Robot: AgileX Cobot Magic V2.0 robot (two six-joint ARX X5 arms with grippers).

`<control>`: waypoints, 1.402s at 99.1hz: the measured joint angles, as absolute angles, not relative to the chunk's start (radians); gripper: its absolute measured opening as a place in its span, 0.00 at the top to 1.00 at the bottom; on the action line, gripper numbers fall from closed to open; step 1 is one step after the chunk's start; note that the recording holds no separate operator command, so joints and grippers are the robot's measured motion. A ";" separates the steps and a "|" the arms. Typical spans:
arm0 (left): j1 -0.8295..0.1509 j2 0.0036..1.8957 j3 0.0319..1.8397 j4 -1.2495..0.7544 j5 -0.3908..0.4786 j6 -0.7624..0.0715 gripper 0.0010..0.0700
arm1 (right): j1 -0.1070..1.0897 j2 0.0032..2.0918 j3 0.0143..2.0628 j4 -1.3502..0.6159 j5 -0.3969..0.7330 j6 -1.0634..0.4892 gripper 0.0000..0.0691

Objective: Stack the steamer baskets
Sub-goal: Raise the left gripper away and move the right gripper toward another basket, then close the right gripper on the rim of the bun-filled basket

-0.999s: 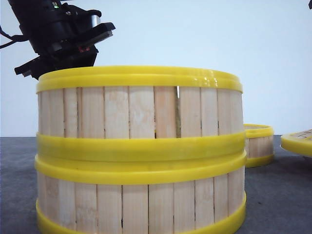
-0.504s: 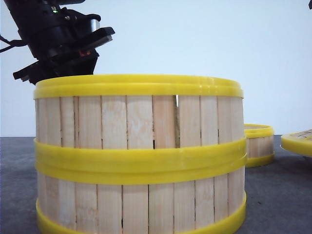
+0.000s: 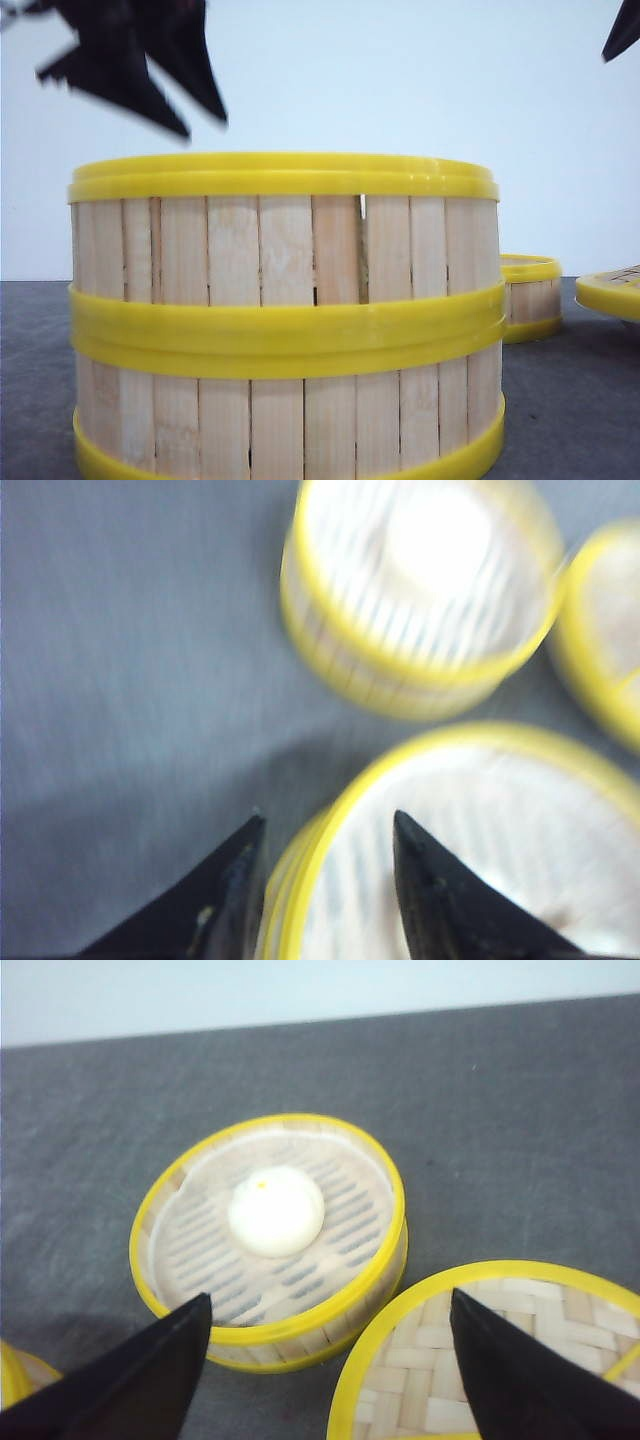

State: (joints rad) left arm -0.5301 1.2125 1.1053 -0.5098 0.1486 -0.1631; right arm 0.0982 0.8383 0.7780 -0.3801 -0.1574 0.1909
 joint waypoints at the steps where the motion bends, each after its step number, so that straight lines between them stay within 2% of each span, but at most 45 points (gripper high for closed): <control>1: -0.530 1.202 1.105 -0.506 0.149 -0.164 0.68 | 0.098 0.846 0.781 -0.377 -0.157 0.191 0.32; 20: -0.524 1.003 1.105 -0.495 0.120 -0.173 0.68 | 0.098 1.020 0.859 -0.340 -0.157 0.191 0.32; 39: -0.524 0.831 1.089 -0.528 0.020 -0.178 0.68 | 0.098 1.253 0.991 -0.336 -0.157 0.191 0.32; 55: -0.524 0.695 0.976 -0.531 0.014 -0.206 0.68 | 0.098 1.439 1.106 -0.355 -0.157 0.191 0.32; 73: -0.531 0.521 0.837 -0.594 0.013 -0.285 0.68 | 0.098 1.586 1.195 -0.358 -0.157 0.203 0.35; 84: -0.533 0.437 0.833 -0.626 0.013 -0.305 0.68 | 0.098 1.654 1.227 -0.352 -0.154 0.217 0.39; 109: -0.533 0.343 0.835 -0.694 0.013 -0.310 0.68 | 0.090 1.773 1.264 -0.339 -0.101 0.222 0.41; 116: -0.533 0.331 0.835 -0.720 0.013 -0.312 0.68 | 0.085 1.794 1.264 -0.336 -0.097 0.225 0.44; 129: -0.533 0.327 0.835 -0.752 0.013 -0.312 0.68 | 0.075 1.814 1.264 -0.320 -0.074 0.229 0.57; 139: -0.533 0.327 0.835 -0.754 0.013 -0.312 0.68 | 0.067 1.824 1.264 -0.309 -0.074 0.241 0.61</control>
State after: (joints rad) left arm -0.5331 0.3267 0.8349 -0.7536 0.0128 -0.3122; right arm 0.0673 1.8236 1.2640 -0.3092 -0.0742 0.2405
